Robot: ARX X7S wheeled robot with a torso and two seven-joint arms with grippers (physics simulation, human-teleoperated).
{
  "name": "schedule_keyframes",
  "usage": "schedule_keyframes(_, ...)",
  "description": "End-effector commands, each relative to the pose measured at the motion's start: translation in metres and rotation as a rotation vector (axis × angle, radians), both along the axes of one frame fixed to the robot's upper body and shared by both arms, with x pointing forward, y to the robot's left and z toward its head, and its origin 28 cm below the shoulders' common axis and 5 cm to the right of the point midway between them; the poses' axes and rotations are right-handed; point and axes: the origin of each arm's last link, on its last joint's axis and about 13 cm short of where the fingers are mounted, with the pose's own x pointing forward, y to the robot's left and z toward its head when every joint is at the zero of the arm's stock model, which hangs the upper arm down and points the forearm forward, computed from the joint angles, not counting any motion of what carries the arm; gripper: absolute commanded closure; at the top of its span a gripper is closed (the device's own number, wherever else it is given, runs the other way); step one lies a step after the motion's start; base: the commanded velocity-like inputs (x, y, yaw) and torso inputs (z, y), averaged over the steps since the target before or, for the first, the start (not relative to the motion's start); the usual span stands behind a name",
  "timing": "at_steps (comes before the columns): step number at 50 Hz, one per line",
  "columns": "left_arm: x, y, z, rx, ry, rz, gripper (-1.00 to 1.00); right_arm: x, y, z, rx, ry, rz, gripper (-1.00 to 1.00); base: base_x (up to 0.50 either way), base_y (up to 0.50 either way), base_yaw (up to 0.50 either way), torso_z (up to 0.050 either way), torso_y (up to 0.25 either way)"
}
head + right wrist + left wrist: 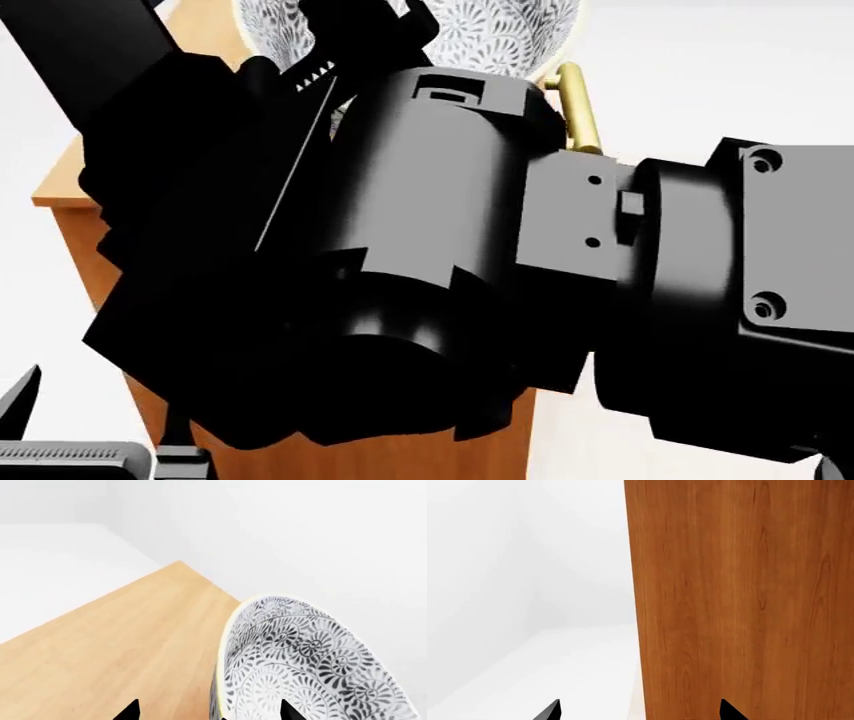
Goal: Put the bowl on the top of the cabinet.
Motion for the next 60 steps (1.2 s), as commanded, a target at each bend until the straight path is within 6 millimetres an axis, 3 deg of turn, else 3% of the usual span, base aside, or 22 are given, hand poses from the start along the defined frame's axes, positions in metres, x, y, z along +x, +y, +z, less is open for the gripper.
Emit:
schedule_keyframes(1, 0.0, -0.001, 0.001, 0.001, -0.001, 0.0, -1.0, -0.006, -0.008, 0.005, 0.014, -0.016, -0.003, -1.0, 0.0, 0.0, 0.0, 0.0, 0.0)
schedule_keyframes(9, -0.001, -0.001, 0.001, 0.0, -0.003, 0.001, -1.0, -0.019, -0.014, 0.015, 0.016, -0.044, 0.008, -1.0, 0.0, 0.0, 0.0, 0.0, 0.0)
schedule_keyframes(22, -0.001, -0.002, 0.003, 0.002, -0.008, -0.003, -1.0, -0.06, -0.032, 0.056, 0.071, -0.138, 0.007, -1.0, 0.0, 0.0, 0.0, 0.0, 0.0)
schedule_keyframes(29, -0.001, -0.003, 0.004, 0.001, -0.01, -0.005, -1.0, -0.07, -0.041, 0.065, 0.072, -0.17, -0.005, -1.0, 0.0, 0.0, 0.0, 0.0, 0.0)
schedule_keyframes(40, -0.003, -0.003, 0.006, 0.0, -0.015, -0.007, -1.0, -0.093, -0.07, 0.078, 0.086, -0.252, -0.071, -1.0, 0.0, 0.0, 0.0, 0.0, 0.0)
schedule_keyframes(48, -0.004, -0.003, 0.007, 0.004, -0.016, -0.006, -1.0, -0.106, -0.097, 0.07, 0.123, -0.276, -0.13, -1.0, 0.0, 0.0, 0.0, 0.0, 0.0)
schedule_keyframes(60, -0.004, -0.001, 0.005, 0.003, -0.017, 0.007, -1.0, -0.132, -0.128, 0.026, 0.135, -0.385, -0.2, -1.0, 0.0, 0.0, 0.0, 0.0, 0.0)
